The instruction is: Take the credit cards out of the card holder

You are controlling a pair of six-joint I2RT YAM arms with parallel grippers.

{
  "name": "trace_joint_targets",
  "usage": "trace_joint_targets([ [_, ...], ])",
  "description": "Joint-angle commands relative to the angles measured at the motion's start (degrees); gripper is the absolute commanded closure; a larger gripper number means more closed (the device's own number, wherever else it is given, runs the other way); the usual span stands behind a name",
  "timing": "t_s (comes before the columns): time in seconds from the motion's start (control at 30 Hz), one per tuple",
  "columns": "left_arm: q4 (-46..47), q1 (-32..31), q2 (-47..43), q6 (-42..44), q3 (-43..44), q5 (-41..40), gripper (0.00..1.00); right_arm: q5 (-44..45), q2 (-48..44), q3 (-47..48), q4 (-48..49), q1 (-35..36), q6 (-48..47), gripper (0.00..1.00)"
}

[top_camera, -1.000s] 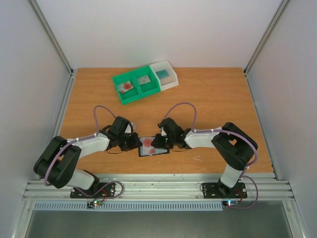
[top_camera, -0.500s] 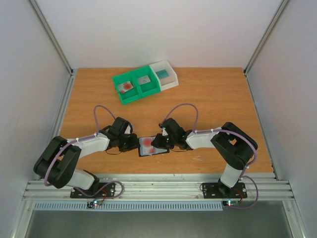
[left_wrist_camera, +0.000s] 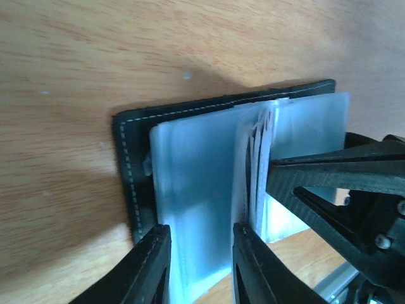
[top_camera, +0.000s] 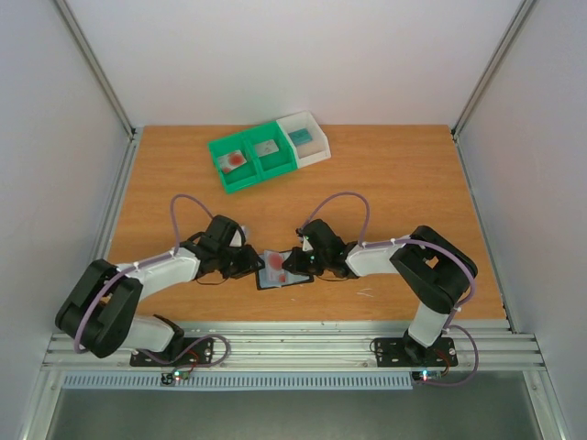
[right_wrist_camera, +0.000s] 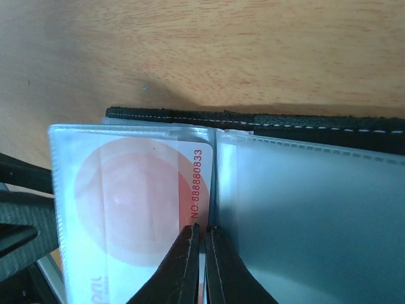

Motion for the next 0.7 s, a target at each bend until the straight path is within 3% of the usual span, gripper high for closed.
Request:
trace_joint_targets([
  [0.0,4.4,-1.0,-0.3,-1.0,-0.1,2.4,0.71,-0.2,0.6,-0.8,1.7,-0.3,0.5,0.94],
  [0.2,2.8,-1.5,0.6,-1.1,0.5,0.6,0.71,0.0,0.2,-1.0,1.5,-0.3,0.4,0.94],
  [0.43,-2.9,-1.7,-5.3,-1.3,1.1,-5.7,0.65,0.1,0.0,-1.1,1.3,-0.3,0.4,0.94],
  [0.67,-1.3,-2.3,-4.6,-1.2,2.6,-3.4,0.67,-0.1,-0.6,-0.9,1.3,-0.4,0.5,0.90],
])
